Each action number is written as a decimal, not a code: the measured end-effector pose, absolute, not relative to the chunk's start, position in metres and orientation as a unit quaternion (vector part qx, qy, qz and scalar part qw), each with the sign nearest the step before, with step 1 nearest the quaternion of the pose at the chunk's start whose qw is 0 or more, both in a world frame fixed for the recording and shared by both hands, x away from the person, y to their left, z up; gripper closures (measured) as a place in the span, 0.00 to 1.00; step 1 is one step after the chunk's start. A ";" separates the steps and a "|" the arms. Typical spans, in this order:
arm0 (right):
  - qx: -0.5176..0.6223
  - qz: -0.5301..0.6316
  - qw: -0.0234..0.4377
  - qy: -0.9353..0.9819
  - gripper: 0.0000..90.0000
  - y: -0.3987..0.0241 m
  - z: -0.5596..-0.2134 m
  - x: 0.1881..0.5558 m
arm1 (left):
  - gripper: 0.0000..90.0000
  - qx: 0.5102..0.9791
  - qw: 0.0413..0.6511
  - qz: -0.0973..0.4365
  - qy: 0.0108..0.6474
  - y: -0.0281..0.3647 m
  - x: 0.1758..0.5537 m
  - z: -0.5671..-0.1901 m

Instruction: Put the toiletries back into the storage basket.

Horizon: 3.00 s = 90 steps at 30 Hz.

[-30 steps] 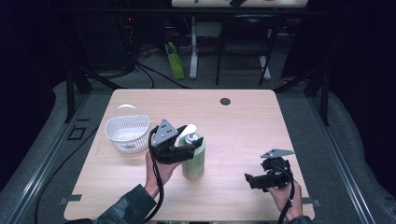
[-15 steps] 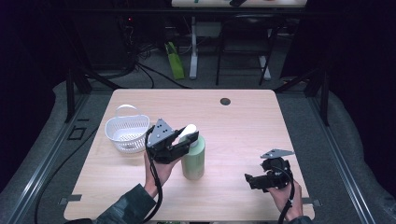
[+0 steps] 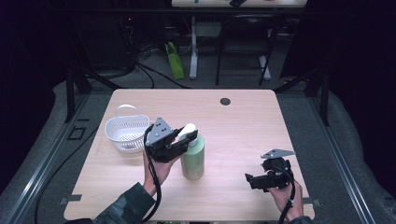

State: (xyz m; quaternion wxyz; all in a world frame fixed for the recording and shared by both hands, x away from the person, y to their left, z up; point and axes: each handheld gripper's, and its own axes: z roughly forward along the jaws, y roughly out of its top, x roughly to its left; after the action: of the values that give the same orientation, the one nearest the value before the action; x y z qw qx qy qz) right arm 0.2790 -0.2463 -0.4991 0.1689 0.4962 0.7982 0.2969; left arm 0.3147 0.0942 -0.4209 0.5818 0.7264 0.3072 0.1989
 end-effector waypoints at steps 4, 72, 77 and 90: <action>0.496 0.297 0.170 0.798 0.01 -0.247 -0.499 0.279 | 0.75 0.724 0.583 0.201 0.307 0.098 0.314 -0.416; 0.485 0.288 0.170 0.808 0.02 -0.243 -0.498 0.278 | 0.75 0.721 0.571 0.237 0.314 0.150 0.319 -0.347; 0.485 0.288 0.169 0.808 0.02 -0.243 -0.498 0.278 | 0.75 0.718 0.572 0.239 0.316 0.155 0.321 -0.341; 0.485 0.287 0.169 0.809 0.02 -0.243 -0.499 0.278 | 0.75 0.708 0.576 0.253 0.321 0.168 0.327 -0.325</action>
State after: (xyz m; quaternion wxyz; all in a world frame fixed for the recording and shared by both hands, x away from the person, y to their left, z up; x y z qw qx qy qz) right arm 0.2782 -0.2426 -0.4989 0.1687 0.4846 0.8089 0.2871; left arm 0.3273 0.1684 -0.3249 0.5758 0.7078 0.3214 0.2532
